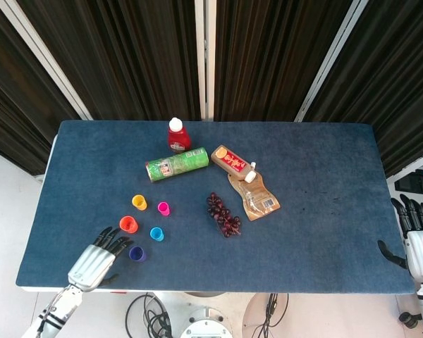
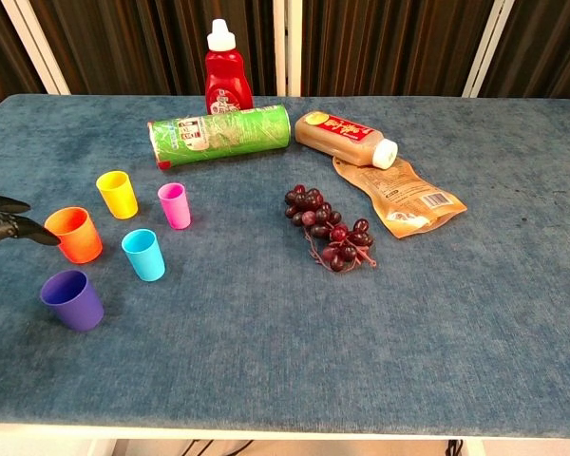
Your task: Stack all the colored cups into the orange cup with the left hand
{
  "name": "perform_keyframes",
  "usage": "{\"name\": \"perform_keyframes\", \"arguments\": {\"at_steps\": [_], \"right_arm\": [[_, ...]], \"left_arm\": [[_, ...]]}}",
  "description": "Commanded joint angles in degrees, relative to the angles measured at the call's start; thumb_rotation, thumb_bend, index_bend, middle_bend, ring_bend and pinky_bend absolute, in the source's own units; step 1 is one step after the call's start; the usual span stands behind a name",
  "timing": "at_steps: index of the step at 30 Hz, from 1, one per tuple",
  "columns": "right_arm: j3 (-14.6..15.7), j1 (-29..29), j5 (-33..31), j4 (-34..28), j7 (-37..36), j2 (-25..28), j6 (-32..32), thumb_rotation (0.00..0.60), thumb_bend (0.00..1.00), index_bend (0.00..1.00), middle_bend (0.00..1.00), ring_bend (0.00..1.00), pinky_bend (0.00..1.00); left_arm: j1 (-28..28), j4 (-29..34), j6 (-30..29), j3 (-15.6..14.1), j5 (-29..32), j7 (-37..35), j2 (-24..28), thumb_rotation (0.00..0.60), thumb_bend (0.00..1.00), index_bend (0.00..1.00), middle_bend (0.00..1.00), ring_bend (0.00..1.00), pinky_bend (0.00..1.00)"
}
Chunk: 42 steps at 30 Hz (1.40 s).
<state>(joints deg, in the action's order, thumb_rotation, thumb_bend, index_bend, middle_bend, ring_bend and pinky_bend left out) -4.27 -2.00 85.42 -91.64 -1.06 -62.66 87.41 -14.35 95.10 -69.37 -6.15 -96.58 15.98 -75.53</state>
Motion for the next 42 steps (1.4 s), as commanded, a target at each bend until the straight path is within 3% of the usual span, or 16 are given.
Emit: {"name": "perform_keyframes", "arguments": {"at_steps": [1, 10, 19, 32, 42], "right_arm": [[0.06, 0.06, -0.06, 0.14, -0.1, -0.12, -0.04, 0.6, 0.2, 0.0, 0.0, 0.0, 0.0], [0.32, 0.27, 0.15, 0.54, -0.01, -0.23, 0.01, 0.6, 0.23, 0.0, 0.0, 0.0, 0.0], [-0.01, 0.21, -0.41, 0.79, -0.43, -0.09, -0.26, 0.6, 0.25, 0.0, 0.0, 0.0, 0.0], [0.01, 0.2, -0.74, 1.12, -0.74, -0.35, -0.69, 0.6, 0.25, 0.0, 0.0, 0.0, 0.0], [-0.04, 0.36, -0.55, 0.96, -0.93, -0.22, -0.32, 0.6, 0.25, 0.0, 0.0, 0.0, 0.0]], "left_arm": [[-0.69, -0.6, 0.52, 0.17, -0.26, -0.55, -0.95, 0.6, 0.2, 0.19, 0.17, 0.0, 0.07], [-3.39, -3.3, 3.18, 1.71, 0.95, -2.14, -4.36, 0.6, 0.24, 0.29, 0.26, 0.0, 0.07], [-4.44, -4.76, 4.26, 2.28, 2.8, -0.33, -5.91, 0.6, 0.26, 0.31, 0.28, 0.0, 0.07], [-4.53, -7.14, 1.24, 2.17, 1.64, -1.25, -7.78, 0.6, 0.29, 0.42, 0.42, 0.03, 0.07], [-3.98, -4.99, -1.95, 2.53, 1.28, -0.95, -6.49, 0.6, 0.29, 0.45, 0.45, 0.05, 0.07]]}}
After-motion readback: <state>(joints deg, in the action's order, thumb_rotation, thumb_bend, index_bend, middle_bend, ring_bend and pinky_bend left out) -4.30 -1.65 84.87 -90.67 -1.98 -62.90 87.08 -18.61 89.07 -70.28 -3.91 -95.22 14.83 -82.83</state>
